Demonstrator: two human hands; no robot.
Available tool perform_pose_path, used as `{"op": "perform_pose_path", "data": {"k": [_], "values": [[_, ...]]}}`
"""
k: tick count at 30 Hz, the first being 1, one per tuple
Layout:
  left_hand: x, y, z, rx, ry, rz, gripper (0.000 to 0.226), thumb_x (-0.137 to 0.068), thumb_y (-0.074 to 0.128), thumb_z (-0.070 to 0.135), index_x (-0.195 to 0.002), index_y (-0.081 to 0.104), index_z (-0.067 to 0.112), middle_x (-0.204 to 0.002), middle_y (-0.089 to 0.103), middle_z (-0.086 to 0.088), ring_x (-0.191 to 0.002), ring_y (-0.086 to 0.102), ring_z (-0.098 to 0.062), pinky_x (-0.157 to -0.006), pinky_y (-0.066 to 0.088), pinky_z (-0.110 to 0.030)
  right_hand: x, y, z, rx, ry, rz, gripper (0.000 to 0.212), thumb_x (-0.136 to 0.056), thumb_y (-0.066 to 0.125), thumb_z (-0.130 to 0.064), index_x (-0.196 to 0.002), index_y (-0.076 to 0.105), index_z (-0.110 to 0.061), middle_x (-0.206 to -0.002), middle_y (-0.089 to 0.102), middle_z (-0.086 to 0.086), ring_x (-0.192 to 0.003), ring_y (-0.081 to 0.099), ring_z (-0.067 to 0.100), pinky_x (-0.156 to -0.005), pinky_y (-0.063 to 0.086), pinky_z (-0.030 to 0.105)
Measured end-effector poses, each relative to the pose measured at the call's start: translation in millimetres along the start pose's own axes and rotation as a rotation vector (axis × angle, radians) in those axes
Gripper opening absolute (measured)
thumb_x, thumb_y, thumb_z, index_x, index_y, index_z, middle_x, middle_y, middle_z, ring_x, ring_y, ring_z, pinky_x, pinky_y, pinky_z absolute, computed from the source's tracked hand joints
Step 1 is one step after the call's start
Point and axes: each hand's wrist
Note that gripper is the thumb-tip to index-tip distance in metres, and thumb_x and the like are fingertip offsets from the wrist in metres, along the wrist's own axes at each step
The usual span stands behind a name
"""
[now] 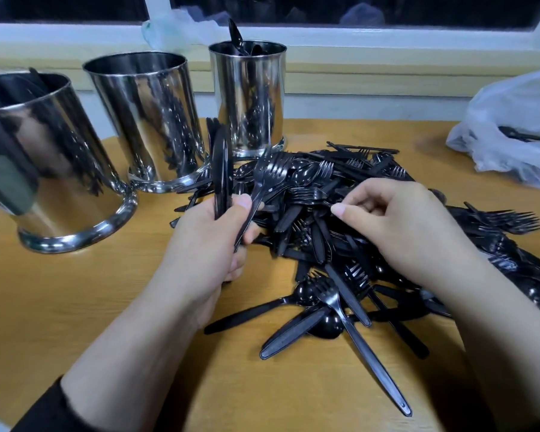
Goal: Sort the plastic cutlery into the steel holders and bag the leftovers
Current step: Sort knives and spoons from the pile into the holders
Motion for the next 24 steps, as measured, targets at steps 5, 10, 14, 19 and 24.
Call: {"op": "perform_pose_path", "data": {"k": [5, 10, 14, 19, 24], "values": [[1.5, 1.5, 0.8, 0.042, -0.023, -0.015, 0.021, -0.108, 0.049, 0.034, -0.103, 0.052, 0.014, -0.065, 0.050, 0.005, -0.045, 0.026, -0.011, -0.040, 0.021, -0.022, -9.6, -4.3, 8.3, 0.257, -0.040, 0.057, 0.022, -0.097, 0.066, -0.033, -0.118, 0.069, -0.034, -0.103, 0.057, -0.018, -0.090, 0.050, 0.004, -0.072, 0.034, 0.016], [4.3, 4.9, 1.2, 0.017, -0.027, -0.039, 0.027, -0.108, 0.048, 0.037, -0.092, 0.047, 0.015, -0.064, 0.050, 0.004, -0.045, 0.027, -0.011, -0.041, 0.022, -0.022, -13.4, -2.3, 13.0, 0.382, -0.012, -0.004, 0.033, -0.097, 0.065, -0.030, -0.130, 0.066, -0.030, -0.118, 0.055, -0.012, -0.112, 0.049, 0.011, -0.087, 0.029, 0.020], [4.0, 6.3, 1.5, 0.003, -0.027, -0.049, 0.030, -0.107, 0.048, 0.038, -0.089, 0.047, 0.014, -0.061, 0.049, 0.005, -0.044, 0.027, -0.010, -0.041, 0.023, -0.021, -13.5, 2.3, 16.9, 0.345, -0.038, 0.061, 0.024, -0.095, 0.069, -0.028, -0.119, 0.071, -0.028, -0.103, 0.056, -0.012, -0.097, 0.048, 0.008, -0.082, 0.029, 0.020], [4.4, 7.2, 2.3, 0.018, -0.034, -0.022, 0.029, -0.107, 0.049, 0.037, -0.088, 0.048, 0.015, -0.063, 0.050, 0.003, -0.043, 0.027, -0.010, -0.041, 0.023, -0.022, -11.7, 3.7, 15.9, 0.276, -0.077, 0.101, 0.016, -0.095, 0.069, -0.026, -0.110, 0.075, -0.025, -0.101, 0.060, -0.014, -0.100, 0.052, 0.008, -0.084, 0.032, 0.021], [4.8, 9.6, 3.5, 0.069, -0.026, 0.004, 0.027, -0.107, 0.050, 0.036, -0.089, 0.046, 0.016, -0.068, 0.048, 0.000, -0.046, 0.025, -0.012, -0.041, 0.021, -0.022, -10.0, 5.1, 11.6, 0.229, -0.094, 0.150, 0.012, -0.097, 0.065, -0.028, -0.103, 0.076, -0.026, -0.098, 0.061, -0.016, -0.094, 0.051, 0.002, -0.075, 0.031, 0.015]]}}
Point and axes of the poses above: each hand's wrist, its own x-axis away from the middle knuckle, its own y-axis out of the palm, z = x × y
